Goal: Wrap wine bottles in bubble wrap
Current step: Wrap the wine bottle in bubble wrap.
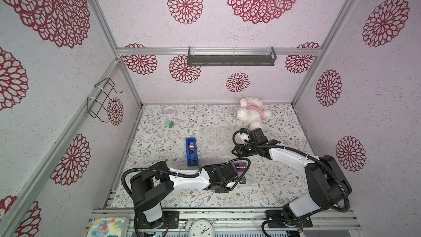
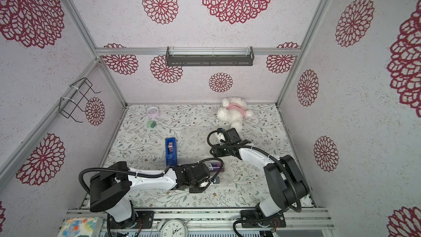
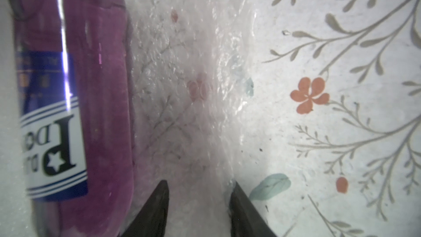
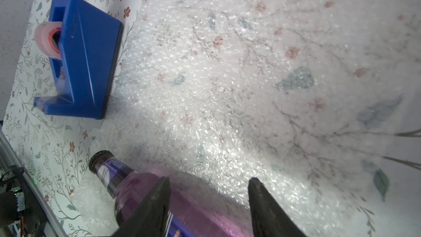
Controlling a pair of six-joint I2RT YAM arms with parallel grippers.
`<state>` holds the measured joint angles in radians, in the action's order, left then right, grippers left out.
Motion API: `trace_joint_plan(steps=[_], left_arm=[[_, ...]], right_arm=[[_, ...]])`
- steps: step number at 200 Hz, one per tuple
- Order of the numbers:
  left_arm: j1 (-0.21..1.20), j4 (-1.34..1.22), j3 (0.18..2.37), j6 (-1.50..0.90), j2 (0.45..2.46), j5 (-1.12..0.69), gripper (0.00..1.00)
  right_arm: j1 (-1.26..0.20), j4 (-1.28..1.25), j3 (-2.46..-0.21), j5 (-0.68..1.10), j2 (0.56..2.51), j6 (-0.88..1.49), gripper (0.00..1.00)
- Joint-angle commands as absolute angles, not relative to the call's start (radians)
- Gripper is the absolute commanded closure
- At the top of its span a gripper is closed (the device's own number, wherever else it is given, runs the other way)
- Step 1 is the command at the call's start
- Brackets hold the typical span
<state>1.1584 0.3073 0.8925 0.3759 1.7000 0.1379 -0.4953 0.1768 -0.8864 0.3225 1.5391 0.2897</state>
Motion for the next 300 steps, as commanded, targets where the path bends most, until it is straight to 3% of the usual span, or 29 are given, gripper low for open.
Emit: trace_joint_plan(steps=[1,48,69,101,130,152,169,192,258,300], left_arm=[[1.166,0.271,0.874,0.385,1.704,0.135,0.65],[1.166,0.299,0.882,0.387,1.679,0.141,0.88],[1.165,0.317,0.886,0.392,1.643,0.136,1.0],[1.157,0.366,0.921,0.411,1.606,0.127,1.0],[1.132,0.391,0.953,0.423,1.581,0.107,1.0],[1.097,0.413,0.984,0.43,1.577,0.085,1.0],[1.063,0.428,1.001,0.433,1.578,0.056,1.0],[1.025,0.439,1.012,0.442,1.58,0.029,1.0],[0.955,0.441,1.058,0.454,1.615,-0.006,1.0],[0.916,0.451,1.088,0.448,1.65,-0.048,0.97]], right_arm=[[-0.491,0.173,-0.904,0.332,1.531,0.296,0.43],[-0.492,0.176,-0.905,0.33,1.53,0.292,0.44],[-0.492,0.183,-0.911,0.348,1.535,0.287,0.54],[-0.491,0.175,-0.923,0.405,1.555,0.281,0.67],[-0.491,0.183,-0.935,0.439,1.577,0.27,0.68],[-0.491,0.206,-0.958,0.44,1.593,0.255,0.63],[-0.49,0.203,-0.966,0.436,1.587,0.243,0.51],[-0.479,0.176,-0.96,0.438,1.563,0.224,0.43],[-0.44,0.141,-0.995,0.594,1.651,0.239,0.44],[-0.418,0.058,-0.921,0.607,1.585,0.265,0.33]])
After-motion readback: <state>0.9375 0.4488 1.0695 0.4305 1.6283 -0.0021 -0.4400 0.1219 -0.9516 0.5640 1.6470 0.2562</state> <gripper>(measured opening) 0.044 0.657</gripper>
